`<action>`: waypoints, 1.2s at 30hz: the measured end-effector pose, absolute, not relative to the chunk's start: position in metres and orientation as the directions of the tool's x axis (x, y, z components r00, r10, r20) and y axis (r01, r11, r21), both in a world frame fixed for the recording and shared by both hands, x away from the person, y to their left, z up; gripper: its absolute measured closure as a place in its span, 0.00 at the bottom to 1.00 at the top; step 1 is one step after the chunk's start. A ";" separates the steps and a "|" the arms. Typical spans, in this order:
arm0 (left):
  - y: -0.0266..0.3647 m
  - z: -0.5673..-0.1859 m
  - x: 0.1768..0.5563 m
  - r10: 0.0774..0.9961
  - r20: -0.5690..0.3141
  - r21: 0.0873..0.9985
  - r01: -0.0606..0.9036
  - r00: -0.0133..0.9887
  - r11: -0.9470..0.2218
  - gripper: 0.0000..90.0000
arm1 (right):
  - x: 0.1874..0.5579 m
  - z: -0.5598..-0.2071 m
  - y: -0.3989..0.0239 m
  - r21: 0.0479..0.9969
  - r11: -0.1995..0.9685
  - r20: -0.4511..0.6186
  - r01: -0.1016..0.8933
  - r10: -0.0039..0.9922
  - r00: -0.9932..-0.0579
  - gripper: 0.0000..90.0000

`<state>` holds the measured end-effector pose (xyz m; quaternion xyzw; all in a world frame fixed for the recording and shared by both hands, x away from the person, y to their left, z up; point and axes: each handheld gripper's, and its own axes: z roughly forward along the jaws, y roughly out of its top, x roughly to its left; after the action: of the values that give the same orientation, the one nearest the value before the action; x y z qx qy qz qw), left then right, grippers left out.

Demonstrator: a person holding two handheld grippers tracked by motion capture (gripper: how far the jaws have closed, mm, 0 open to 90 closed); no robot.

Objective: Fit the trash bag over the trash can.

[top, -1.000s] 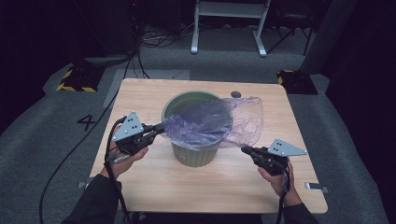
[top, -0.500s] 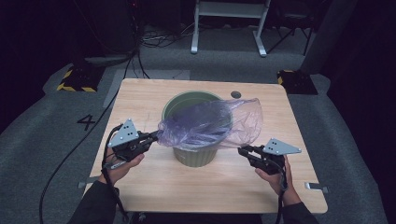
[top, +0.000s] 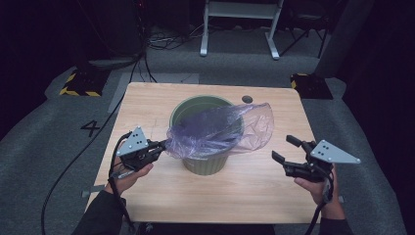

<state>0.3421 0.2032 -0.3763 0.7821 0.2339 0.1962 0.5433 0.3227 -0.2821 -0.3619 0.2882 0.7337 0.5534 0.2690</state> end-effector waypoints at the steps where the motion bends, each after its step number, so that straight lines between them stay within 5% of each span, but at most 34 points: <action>1: 0.203 -0.376 0.343 0.579 0.054 0.941 0.153 0.814 -0.302 1.00 | 0.323 -0.355 -0.283 0.970 0.220 -0.091 0.105 0.726 -0.682 0.28; 9: 0.204 -0.377 0.345 0.580 0.045 0.936 0.168 0.814 -0.308 0.99 | 0.353 -0.307 -0.261 0.965 0.261 -0.180 0.034 0.749 -0.638 0.30; 16: 0.205 -0.380 0.345 0.577 0.043 0.931 0.177 0.816 -0.319 0.99 | 0.389 -0.296 -0.239 0.955 0.276 -0.132 0.111 0.728 -0.673 0.28; 22: 0.206 -0.390 0.346 0.584 0.028 0.921 0.206 0.811 -0.331 0.99 | 0.408 -0.303 -0.225 0.931 0.346 -0.186 0.112 0.718 -0.671 0.78; 28: 0.205 -0.401 0.348 0.591 0.018 0.907 0.236 0.807 -0.349 0.94 | 0.416 -0.314 -0.218 0.920 0.379 -0.205 0.103 0.687 -0.697 0.98; 31: 0.204 -0.406 0.345 0.607 0.025 0.910 0.233 0.794 -0.342 0.80 | 0.416 -0.318 -0.216 0.912 0.396 -0.216 0.104 0.681 -0.700 0.99; 36: 0.204 -0.399 0.323 0.619 0.068 0.917 0.195 0.783 -0.347 0.29 | 0.412 -0.320 -0.215 0.911 0.400 -0.220 0.097 0.672 -0.708 1.00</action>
<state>0.3234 0.2045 -0.3994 0.7942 0.2564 0.2074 0.5104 0.4121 -0.2147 -0.3201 0.2452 0.7835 0.4898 0.2934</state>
